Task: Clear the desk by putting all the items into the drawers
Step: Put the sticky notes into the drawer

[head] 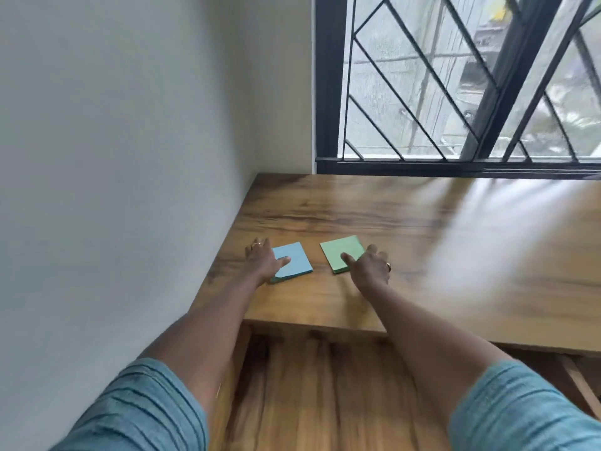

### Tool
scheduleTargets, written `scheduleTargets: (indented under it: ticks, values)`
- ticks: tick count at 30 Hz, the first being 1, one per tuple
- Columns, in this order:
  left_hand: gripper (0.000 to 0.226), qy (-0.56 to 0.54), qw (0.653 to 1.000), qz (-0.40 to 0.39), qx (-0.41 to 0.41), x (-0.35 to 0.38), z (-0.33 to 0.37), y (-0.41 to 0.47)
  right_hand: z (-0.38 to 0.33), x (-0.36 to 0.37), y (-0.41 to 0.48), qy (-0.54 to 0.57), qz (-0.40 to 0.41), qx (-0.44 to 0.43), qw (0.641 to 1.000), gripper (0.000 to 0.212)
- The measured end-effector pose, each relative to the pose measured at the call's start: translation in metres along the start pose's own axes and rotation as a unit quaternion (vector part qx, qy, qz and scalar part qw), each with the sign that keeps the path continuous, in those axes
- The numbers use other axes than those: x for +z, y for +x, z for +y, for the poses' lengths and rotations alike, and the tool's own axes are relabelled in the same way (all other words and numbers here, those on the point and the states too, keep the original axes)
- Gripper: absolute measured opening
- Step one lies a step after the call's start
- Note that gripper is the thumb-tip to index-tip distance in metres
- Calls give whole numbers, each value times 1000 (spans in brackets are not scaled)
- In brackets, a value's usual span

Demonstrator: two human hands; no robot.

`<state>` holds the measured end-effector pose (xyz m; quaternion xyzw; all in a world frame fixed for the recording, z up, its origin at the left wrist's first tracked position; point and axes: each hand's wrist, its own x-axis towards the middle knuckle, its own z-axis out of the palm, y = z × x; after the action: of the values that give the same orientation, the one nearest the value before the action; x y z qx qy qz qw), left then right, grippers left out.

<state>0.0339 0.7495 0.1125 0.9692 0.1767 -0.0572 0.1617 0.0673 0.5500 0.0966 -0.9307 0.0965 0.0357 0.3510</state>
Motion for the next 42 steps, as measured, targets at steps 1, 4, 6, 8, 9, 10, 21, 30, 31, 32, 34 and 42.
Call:
scheduleTargets:
  ticks: [1,4,6,8,9,10,21,30,31,32,34,42]
  values:
    - [83,-2,1000,-10,0,0,0,8,-4,4,4,-19,-7,-4,1000,66]
    - [99,25,997,-78,-2,7,-4,28,-8,18,12,-95,-30,-16,995,66]
    - [97,61,992,-109,-1,10,-4,32,-6,25,9,-154,-30,-36,987,55]
    - [97,70,991,-114,4,11,-2,32,-3,27,4,-171,-31,-50,984,52]
    - [99,61,991,-119,0,10,-1,32,-2,27,-1,-165,-34,-53,984,52]
    - [102,47,991,-125,-9,11,-1,32,-1,26,-5,-157,-37,-53,985,53]
    - [78,-113,993,17,-34,18,9,-20,7,10,-79,-25,-37,115,992,91]
    - [44,-314,937,139,-69,30,4,-111,19,-11,-115,81,-9,156,984,69]
    - [42,-332,930,137,-76,33,4,-125,23,-13,-119,114,-3,179,977,62]
    - [41,-349,923,135,-85,36,4,-139,26,-16,-124,136,6,195,971,55]
    - [40,-377,911,130,-107,44,2,-162,37,-21,-132,155,17,198,968,40]
    - [42,-400,892,90,-189,121,-28,-241,99,-18,-201,286,31,159,944,34]
